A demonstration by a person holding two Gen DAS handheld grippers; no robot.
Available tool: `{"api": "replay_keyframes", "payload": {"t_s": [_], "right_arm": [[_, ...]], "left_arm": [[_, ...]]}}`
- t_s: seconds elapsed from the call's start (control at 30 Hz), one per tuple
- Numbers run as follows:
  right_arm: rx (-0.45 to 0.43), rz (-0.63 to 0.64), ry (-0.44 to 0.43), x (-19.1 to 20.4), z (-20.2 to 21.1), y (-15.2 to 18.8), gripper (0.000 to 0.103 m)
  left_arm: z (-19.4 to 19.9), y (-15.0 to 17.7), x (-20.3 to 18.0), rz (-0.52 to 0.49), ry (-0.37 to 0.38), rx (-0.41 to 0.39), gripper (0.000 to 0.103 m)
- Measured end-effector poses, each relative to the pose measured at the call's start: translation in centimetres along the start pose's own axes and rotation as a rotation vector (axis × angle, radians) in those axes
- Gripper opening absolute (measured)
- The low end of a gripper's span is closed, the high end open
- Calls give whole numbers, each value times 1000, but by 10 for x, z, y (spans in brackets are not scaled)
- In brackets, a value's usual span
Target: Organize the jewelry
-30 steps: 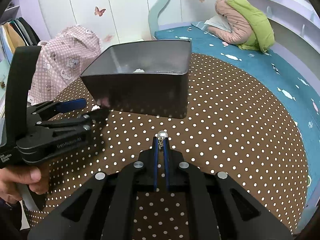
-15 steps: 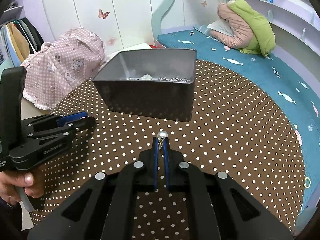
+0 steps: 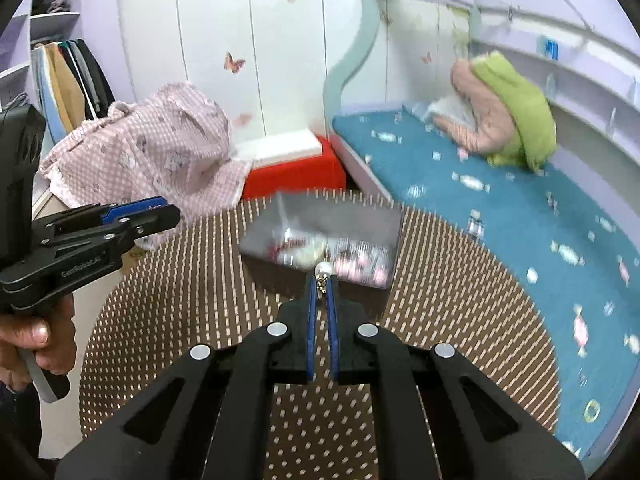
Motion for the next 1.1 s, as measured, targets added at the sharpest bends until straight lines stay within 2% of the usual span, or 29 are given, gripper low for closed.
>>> {"api": "replay_keyframes", "payload": {"t_s": [0.17, 0.33, 0.5, 0.67, 0.7, 0.73, 0.77, 0.8, 0.83, 0.87, 0.9, 0.93, 1.1], "right_arm": [[-55, 31, 32, -11, 4, -38, 4], [-32, 42, 29, -23, -16, -57, 4], [31, 28, 7, -30, -43, -58, 4], [77, -3, -12, -35, -61, -53, 5], [85, -9, -12, -36, -64, -51, 6], [93, -18, -9, -38, -65, -49, 9], [91, -27, -5, -40, -65, -49, 12], [85, -41, -1, -42, -65, -48, 24], [79, -59, 3, -45, -63, -47, 39], [72, -69, 10, -48, -61, -46, 52], [53, -80, 26, -50, -58, -46, 79], [37, -87, 36, -52, -54, -47, 92], [-6, -136, 66, -58, -34, -47, 95]], "left_arm": [[-4, -46, -14, -25, 32, -58, 22], [-33, -75, -27, -25, 70, -27, 22], [-67, -81, -34, -11, 99, 37, 22], [-91, -76, -34, -5, 87, 93, 23], [-94, -75, -33, -2, 85, 98, 26], [-96, -74, -32, 2, 79, 104, 33], [-97, -74, -30, 7, 66, 102, 49], [-96, -73, -28, 10, 55, 95, 60], [-94, -72, -25, 13, 41, 88, 65], [-91, -72, -23, 17, 30, 81, 78], [-88, -71, -20, 18, 17, 72, 89], [-84, -71, -17, 19, -5, 54, 92], [-58, -68, -2, 41, -65, 2, 96]]}}
Point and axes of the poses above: each gripper's, at about its wrist camera, not at the fingertips, and z roughly against the way its jaws point, x to its left, y to its underside, the point moved 4 cm from there along -z, roughly the way its jaws point, and after that the axes turned 1 degree about z, right-handed, at the moved point
